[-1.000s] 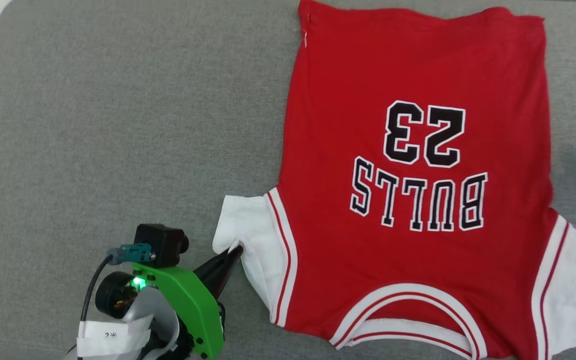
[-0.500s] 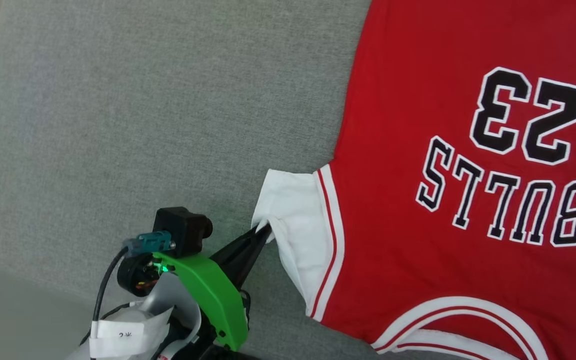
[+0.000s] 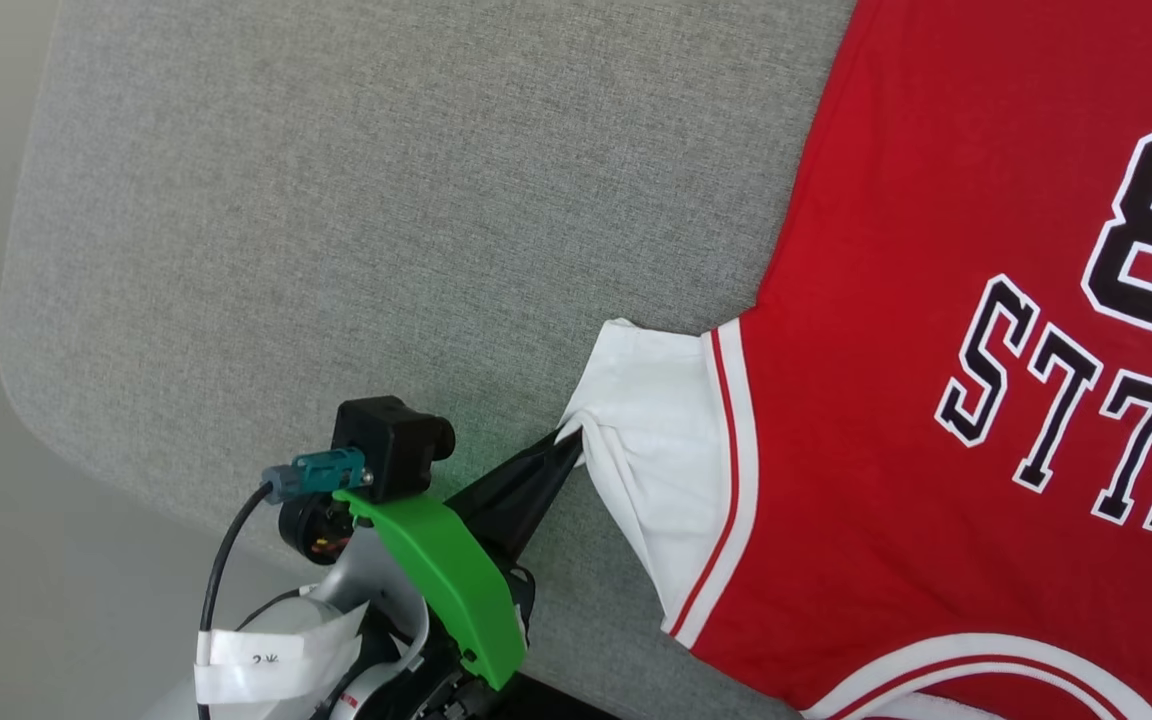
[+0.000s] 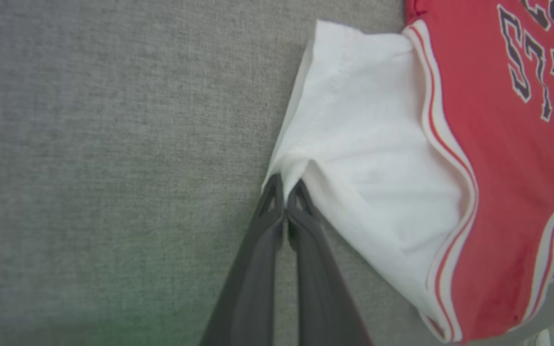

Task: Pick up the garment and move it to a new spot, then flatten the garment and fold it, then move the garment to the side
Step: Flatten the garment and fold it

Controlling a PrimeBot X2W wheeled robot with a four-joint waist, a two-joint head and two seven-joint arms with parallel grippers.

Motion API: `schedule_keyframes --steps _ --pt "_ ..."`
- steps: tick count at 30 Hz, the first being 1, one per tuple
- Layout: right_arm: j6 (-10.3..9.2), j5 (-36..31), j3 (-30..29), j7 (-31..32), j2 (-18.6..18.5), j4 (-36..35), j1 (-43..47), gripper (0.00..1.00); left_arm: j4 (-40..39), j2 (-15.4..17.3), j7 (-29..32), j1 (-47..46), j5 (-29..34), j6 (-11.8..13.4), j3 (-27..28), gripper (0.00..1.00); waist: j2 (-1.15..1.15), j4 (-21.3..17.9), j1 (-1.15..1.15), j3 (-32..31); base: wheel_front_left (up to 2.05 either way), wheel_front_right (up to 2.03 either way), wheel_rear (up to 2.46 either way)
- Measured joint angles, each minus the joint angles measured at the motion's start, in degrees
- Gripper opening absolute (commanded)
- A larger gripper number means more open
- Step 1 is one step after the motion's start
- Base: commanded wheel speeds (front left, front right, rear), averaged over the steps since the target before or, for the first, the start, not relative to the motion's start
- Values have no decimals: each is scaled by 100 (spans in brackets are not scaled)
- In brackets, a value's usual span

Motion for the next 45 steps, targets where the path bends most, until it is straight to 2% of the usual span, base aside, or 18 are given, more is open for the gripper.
schedule_keyframes --steps 1,2,12,18,31,39,45 --pt "0 10 46 35 -37 -14 1 80 24 -13 -5 -10 -2 -13 -1 0 0 13 0 14 0 0 0" --pt "0 19 94 35 -71 -30 10 0 44 -20 -5 -26 -2 -26 -4 0 0 19 0 21 0 0 0" --pt "1 238 252 -157 -86 7 389 0 204 -25 -4 -54 -3 -32 -3 0 0 -94 0 -199 0 0 0" --pt "1 400 263 -408 -34 30 976 0 285 100 11 -46 -3 77 38 0 0 -282 0 -510 0 0 0" --pt "2 858 142 -1011 225 -143 2994 0 474 327 103 241 -178 265 41 0 0 -823 -1 -1563 0 0 0" --pt "2 1154 4 -1276 410 -621 4425 0 517 328 90 565 -243 356 23 0 0 -1203 -1 -2276 0 0 0" --pt "2 1369 -390 -1405 575 -1042 5456 0 579 330 -7 731 -286 409 45 0 0 -1500 -1 -2685 0 0 0"
